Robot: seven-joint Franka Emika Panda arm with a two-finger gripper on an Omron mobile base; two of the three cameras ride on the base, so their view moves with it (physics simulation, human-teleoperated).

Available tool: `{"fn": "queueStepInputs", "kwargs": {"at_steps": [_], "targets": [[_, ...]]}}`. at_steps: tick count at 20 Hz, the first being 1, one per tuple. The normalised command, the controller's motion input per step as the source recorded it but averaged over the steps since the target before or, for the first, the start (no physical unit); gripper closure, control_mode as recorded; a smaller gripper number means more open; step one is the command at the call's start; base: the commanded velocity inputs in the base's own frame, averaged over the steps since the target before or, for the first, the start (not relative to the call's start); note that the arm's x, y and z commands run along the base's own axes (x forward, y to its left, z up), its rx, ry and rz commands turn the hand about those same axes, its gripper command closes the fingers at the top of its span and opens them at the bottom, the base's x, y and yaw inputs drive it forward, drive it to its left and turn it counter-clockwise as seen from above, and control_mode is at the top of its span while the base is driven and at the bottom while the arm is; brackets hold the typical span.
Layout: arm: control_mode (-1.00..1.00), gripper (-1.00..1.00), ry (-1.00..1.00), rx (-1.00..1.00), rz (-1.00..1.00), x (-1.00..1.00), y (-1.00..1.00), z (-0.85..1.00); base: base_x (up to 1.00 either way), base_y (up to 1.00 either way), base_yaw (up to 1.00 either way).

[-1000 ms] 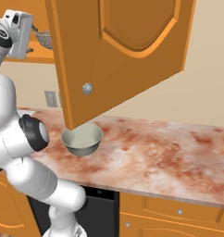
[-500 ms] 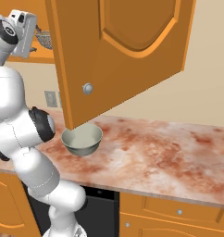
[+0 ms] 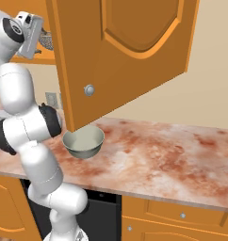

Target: Open the cabinet and setup a tea strainer by placing it in the bowl upright.

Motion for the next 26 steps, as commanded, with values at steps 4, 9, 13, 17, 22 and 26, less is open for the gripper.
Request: {"fn": "queueStepInputs", "kwargs": {"at_steps": [4,9,13,17,22,26], "targets": [[-1.0,-1.0,0.02,0.0,0.0,0.27,0.0,-0.05,0.0,0.0,0.0],[-1.0,-1.0,0.02,0.0,0.0,0.28,0.01,-0.01,0.0,0.0,0.0],[-1.0,-1.0,0.0,0.0,0.0,0.22,0.09,0.0,0.0,0.0,0.0],[-1.0,-1.0,0.0,0.0,0.0,0.24,0.02,0.0,0.0,0.0,0.0],[-1.0,-1.0,0.0,0.0,0.0,0.27,0.06,0.0,0.0,0.0,0.0],[-1.0,1.0,0.0,0.0,0.0,0.1,0.1,0.0,0.0,0.0,0.0]]}}
